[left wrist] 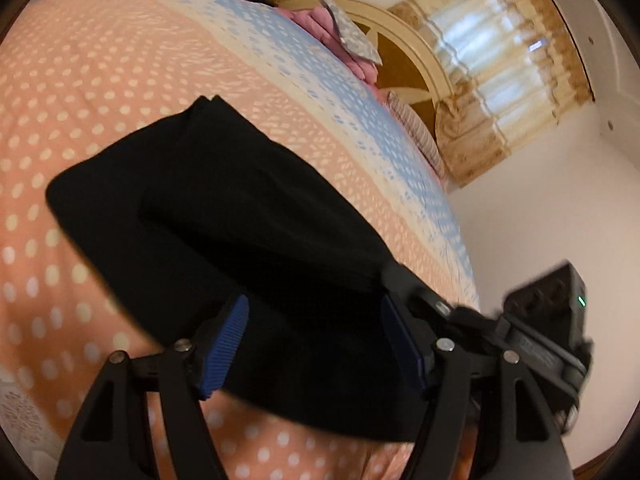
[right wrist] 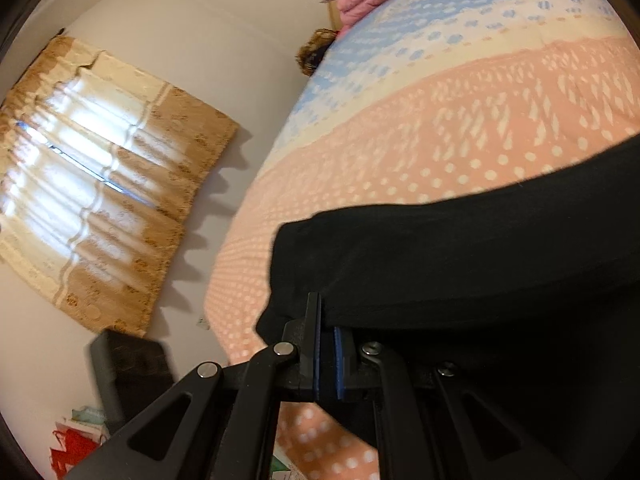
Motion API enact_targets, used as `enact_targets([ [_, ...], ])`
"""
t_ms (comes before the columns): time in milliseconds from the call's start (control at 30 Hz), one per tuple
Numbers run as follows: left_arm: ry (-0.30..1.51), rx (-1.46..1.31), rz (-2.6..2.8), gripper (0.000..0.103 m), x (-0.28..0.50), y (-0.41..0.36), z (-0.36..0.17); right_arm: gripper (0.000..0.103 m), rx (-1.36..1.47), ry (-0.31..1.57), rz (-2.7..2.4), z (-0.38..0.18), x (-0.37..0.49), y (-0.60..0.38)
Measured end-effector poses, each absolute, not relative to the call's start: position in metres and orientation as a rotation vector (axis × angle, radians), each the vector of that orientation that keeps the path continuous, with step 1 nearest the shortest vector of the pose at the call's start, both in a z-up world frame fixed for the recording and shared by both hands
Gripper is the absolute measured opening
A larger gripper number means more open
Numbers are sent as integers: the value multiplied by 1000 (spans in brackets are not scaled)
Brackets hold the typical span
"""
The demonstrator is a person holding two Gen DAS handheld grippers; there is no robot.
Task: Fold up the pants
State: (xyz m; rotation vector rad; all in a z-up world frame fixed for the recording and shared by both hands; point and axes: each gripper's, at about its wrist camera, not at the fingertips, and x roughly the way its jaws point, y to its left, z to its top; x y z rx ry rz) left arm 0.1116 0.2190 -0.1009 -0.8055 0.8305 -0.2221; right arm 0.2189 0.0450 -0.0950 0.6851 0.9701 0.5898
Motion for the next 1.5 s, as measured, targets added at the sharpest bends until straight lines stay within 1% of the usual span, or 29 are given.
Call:
enact_targets([
  [133, 767, -922, -215, 72, 117, 229, -104, 5, 691, 955, 597, -90, 218, 44],
  [200, 721, -975, -203, 81, 114, 236, -104, 5, 696, 956, 595, -91, 217, 43],
  [333, 645, -988, -143, 81, 109, 239, -97, 5, 695, 961, 587, -95, 218, 42],
  [467, 615, -946, -34, 81, 114, 248, -94, 5, 701, 972, 599, -97, 216, 42],
  [533, 604, -958, -22, 73, 116, 250, -94, 5, 691, 967, 606, -95, 213, 43],
  [600, 615, -922, -61, 40, 119, 242, -92, 5, 683, 959, 614, -93, 211, 45],
  [667, 629, -874, -81, 32, 123, 232, -91, 5, 677, 952, 611, -93, 211, 46],
  [733, 632, -853, -90, 32, 120, 227, -90, 5, 693, 961, 604, -96, 213, 44],
  [767, 629, -843, -87, 32, 116, 226, -88, 5, 700, 966, 602, -98, 215, 43],
  [833, 624, -824, -94, 49, 104, 225, -85, 5, 706, 972, 595, -100, 217, 41],
  [867, 631, -829, -109, 69, 99, 224, -85, 5, 705, 970, 593, -101, 218, 40],
  [900, 637, -847, -122, 85, 92, 224, -87, 5, 708, 968, 593, -100, 220, 39],
  [933, 639, -867, -122, 87, 87, 225, -90, 5, 716, 963, 594, -99, 221, 37],
  [1067, 678, -911, -116, 87, 95, 227, -102, 5, 718, 933, 606, -89, 224, 34],
  [1200, 689, -1017, -157, 87, 113, 230, -113, 5, 715, 917, 629, -81, 220, 35],
  [1333, 625, -1090, -118, 87, 123, 238, -112, 5, 721, 929, 621, -85, 220, 35],
  [1433, 581, -1089, -46, 87, 124, 246, -108, 5, 726, 948, 611, -93, 220, 34],
  [1467, 574, -1076, -28, 86, 124, 247, -107, 5, 724, 950, 611, -94, 219, 35],
  [1500, 572, -1047, -6, 80, 126, 247, -104, 5, 722, 952, 613, -95, 218, 35],
])
